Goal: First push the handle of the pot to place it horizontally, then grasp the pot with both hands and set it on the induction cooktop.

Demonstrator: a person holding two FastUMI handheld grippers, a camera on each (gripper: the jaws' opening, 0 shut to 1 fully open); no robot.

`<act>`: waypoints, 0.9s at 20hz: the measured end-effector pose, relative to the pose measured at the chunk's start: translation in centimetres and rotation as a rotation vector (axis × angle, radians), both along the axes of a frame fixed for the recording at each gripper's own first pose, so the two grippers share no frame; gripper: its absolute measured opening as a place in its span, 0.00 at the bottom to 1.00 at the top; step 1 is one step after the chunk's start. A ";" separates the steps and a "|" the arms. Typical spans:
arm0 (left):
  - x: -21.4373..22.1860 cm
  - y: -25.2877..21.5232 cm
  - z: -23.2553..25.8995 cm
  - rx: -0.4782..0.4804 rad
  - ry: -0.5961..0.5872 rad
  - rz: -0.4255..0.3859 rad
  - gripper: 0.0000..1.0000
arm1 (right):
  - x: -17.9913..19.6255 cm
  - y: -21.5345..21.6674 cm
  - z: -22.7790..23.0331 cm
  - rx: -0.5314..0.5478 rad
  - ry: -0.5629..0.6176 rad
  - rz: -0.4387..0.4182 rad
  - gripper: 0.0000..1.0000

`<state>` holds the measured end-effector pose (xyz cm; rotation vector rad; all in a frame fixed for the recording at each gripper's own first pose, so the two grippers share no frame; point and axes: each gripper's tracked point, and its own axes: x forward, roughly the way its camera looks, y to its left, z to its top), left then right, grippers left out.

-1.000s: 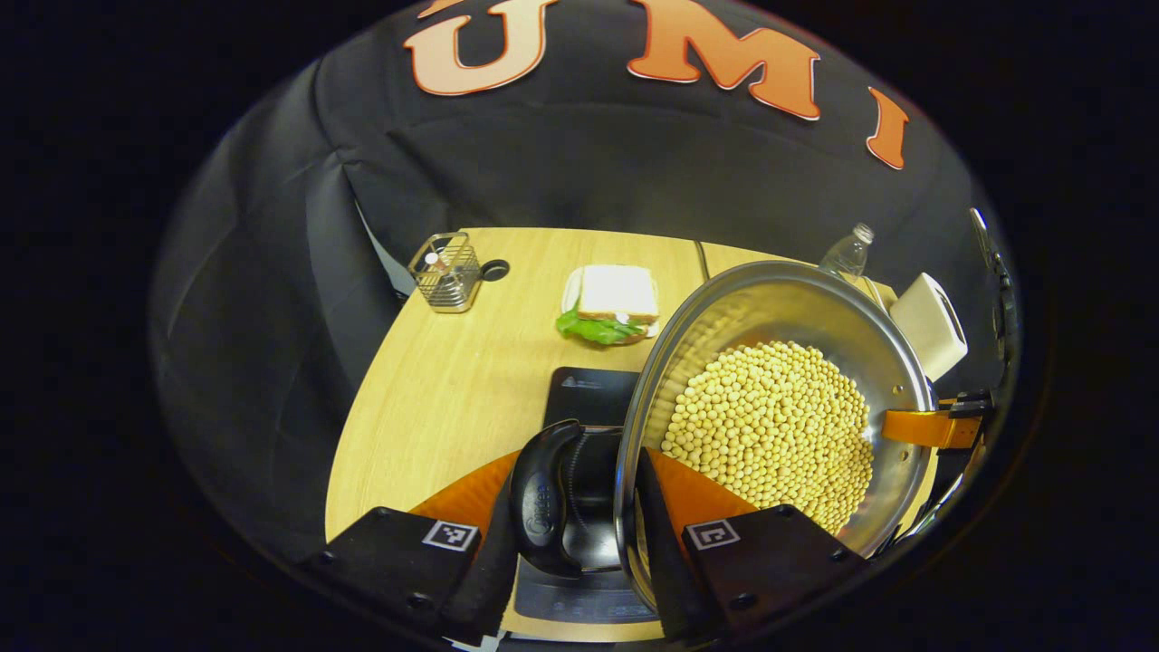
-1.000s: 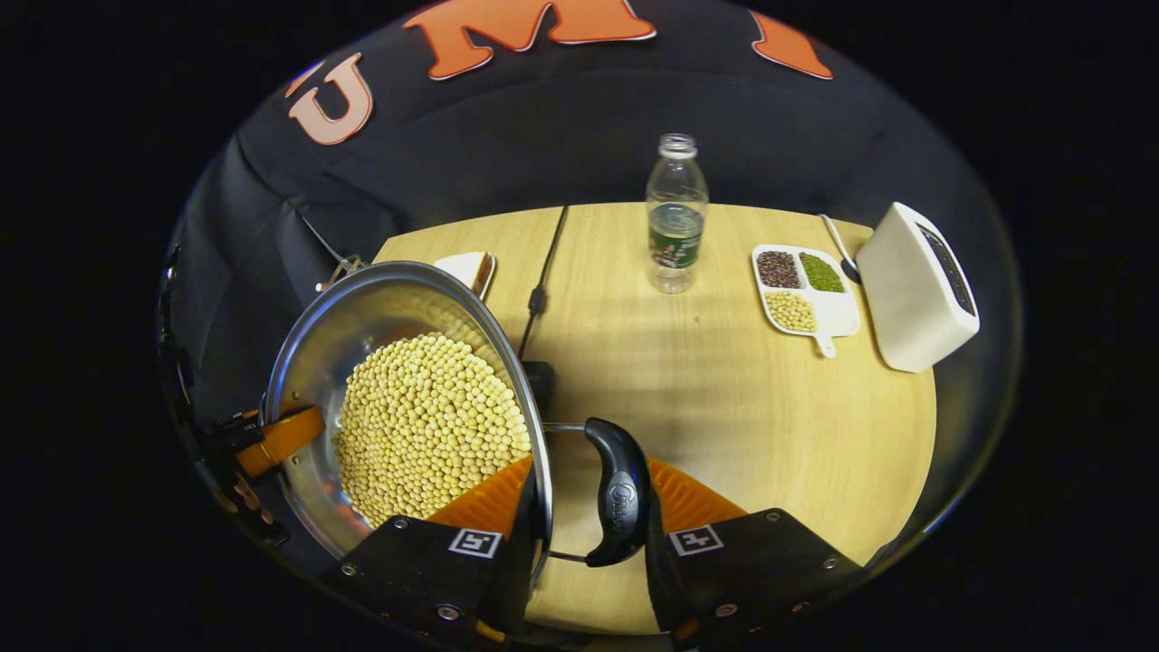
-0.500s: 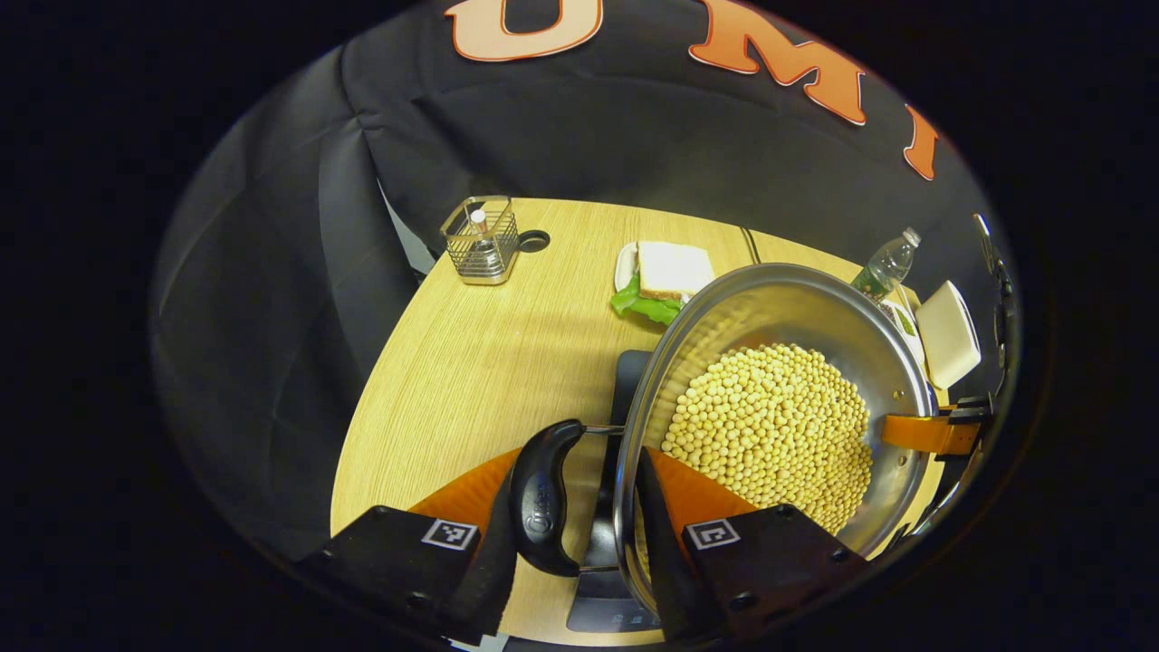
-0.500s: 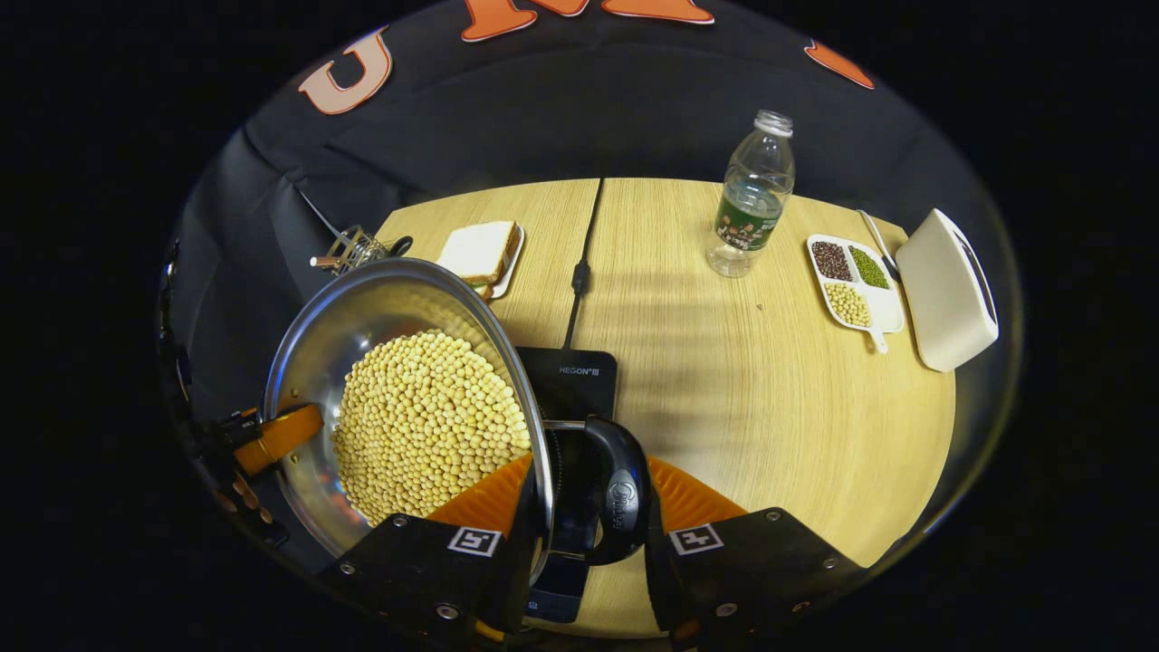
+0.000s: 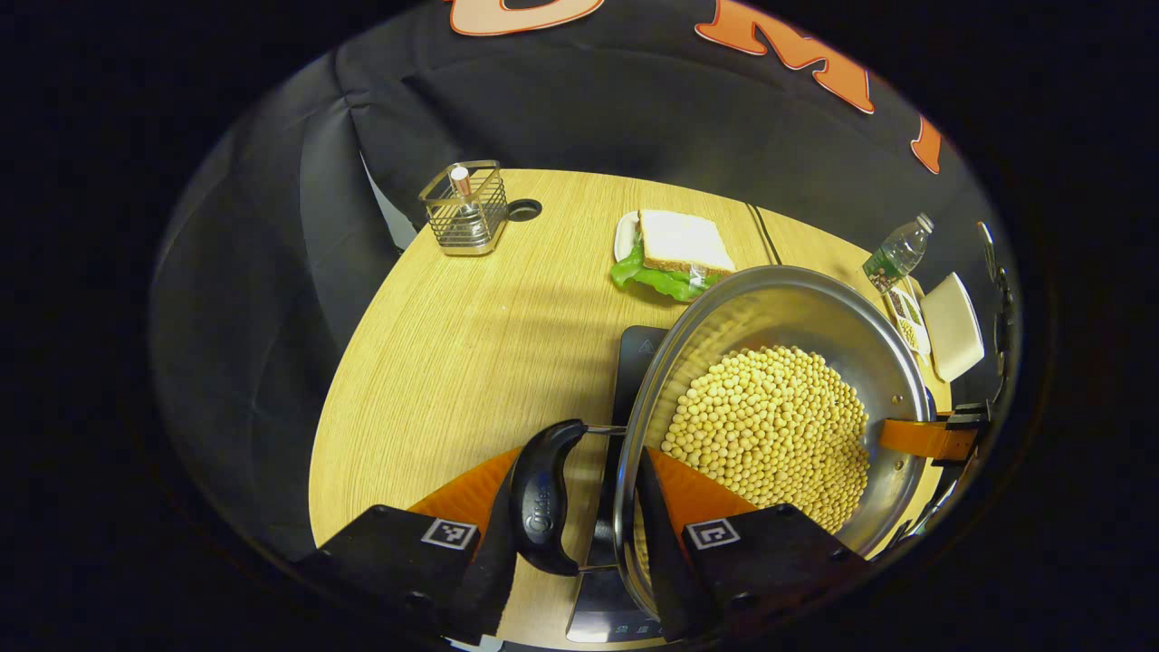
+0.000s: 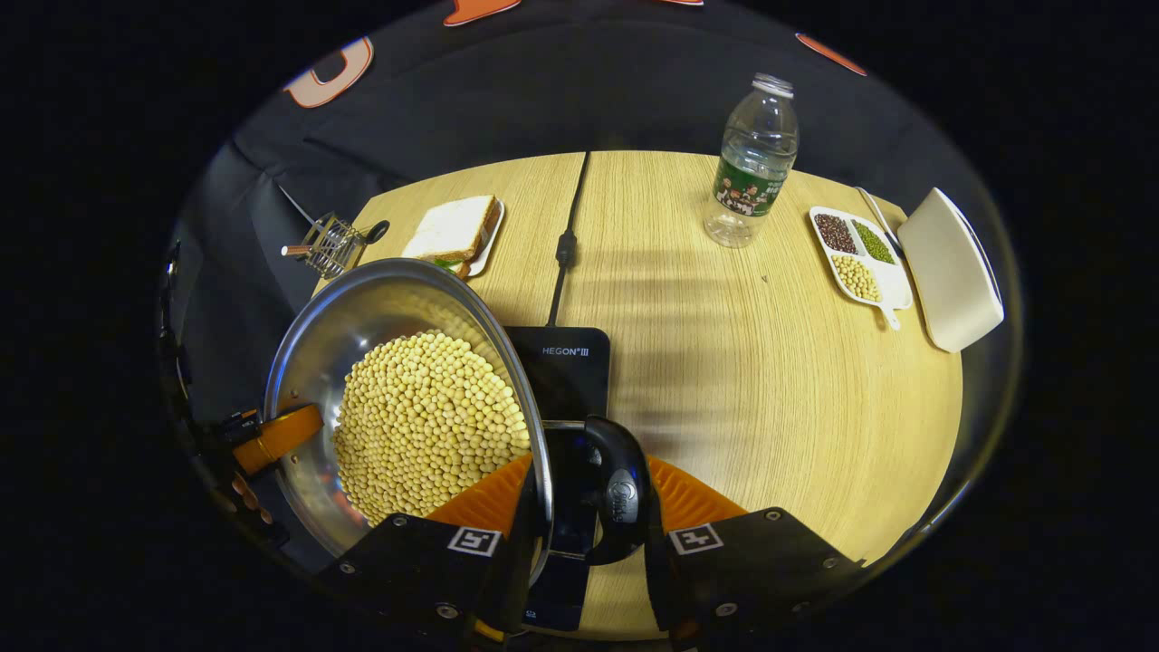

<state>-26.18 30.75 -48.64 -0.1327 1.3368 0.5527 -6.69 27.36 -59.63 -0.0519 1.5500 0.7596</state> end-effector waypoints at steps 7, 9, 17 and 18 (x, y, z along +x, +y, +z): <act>-0.6 -0.1 -0.6 -0.011 -0.014 0.030 0.69 | 0.6 -0.7 0.5 0.006 -0.008 -0.016 0.58; -0.7 -0.1 -0.9 0.006 -0.002 0.007 0.73 | 0.7 -0.8 0.1 0.017 -0.014 -0.020 0.58; -1.1 -0.1 1.7 0.159 0.010 -0.010 0.99 | 6.5 -5.3 5.9 0.172 -0.185 -0.093 0.86; -0.9 0.1 2.4 0.182 -0.007 -0.008 0.99 | 8.1 -7.0 7.0 0.188 -0.218 -0.127 0.86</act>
